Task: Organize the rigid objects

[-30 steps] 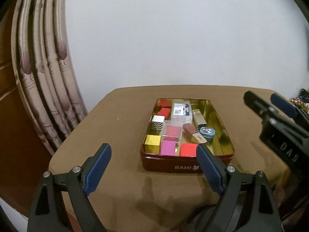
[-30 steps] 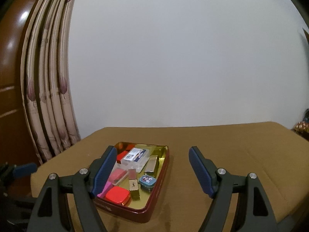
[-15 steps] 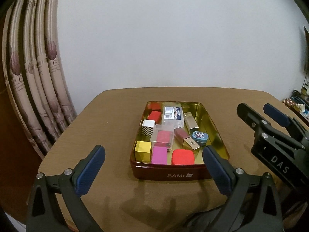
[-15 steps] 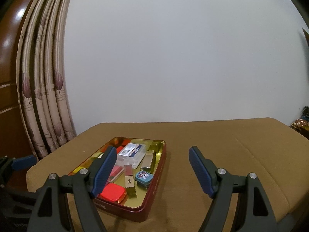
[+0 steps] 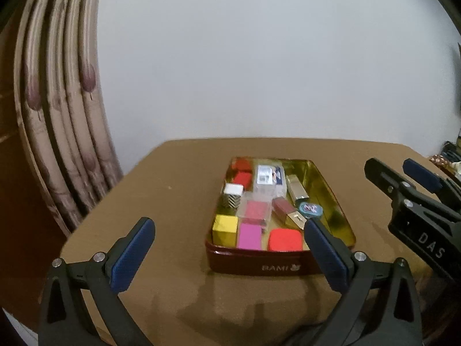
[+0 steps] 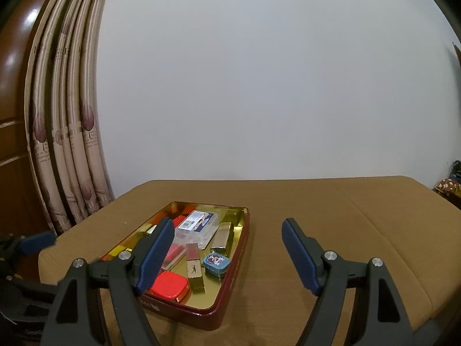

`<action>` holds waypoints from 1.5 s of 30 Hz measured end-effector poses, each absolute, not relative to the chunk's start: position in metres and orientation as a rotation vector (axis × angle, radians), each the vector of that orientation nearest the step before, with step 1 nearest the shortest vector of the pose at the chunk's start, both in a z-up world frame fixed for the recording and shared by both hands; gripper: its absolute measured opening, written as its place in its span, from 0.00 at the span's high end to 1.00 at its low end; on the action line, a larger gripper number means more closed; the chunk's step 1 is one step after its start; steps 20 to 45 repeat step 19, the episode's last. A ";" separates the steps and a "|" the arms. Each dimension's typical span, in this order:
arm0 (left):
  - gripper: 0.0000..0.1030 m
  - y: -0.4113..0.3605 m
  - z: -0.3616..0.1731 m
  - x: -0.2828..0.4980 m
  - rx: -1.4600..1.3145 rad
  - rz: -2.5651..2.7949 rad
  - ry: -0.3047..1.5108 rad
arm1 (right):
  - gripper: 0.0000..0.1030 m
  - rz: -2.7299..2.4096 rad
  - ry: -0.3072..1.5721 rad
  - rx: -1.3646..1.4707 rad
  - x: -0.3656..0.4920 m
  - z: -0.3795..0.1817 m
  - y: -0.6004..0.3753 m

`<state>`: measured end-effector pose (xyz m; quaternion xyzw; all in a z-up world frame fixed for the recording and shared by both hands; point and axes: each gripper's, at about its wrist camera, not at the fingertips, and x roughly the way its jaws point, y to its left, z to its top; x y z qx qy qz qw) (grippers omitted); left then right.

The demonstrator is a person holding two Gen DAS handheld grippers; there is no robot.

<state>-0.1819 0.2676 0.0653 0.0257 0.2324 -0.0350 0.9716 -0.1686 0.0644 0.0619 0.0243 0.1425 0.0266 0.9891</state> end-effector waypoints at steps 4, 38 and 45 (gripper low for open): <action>0.00 0.266 0.065 -0.179 0.062 -0.057 0.464 | 0.23 0.056 0.287 0.051 -0.168 0.062 0.065; 0.00 0.263 0.064 -0.174 0.066 -0.060 0.516 | 0.23 0.061 0.308 0.057 -0.166 0.065 0.072; 0.00 0.263 0.064 -0.174 0.066 -0.060 0.516 | 0.23 0.061 0.308 0.057 -0.166 0.065 0.072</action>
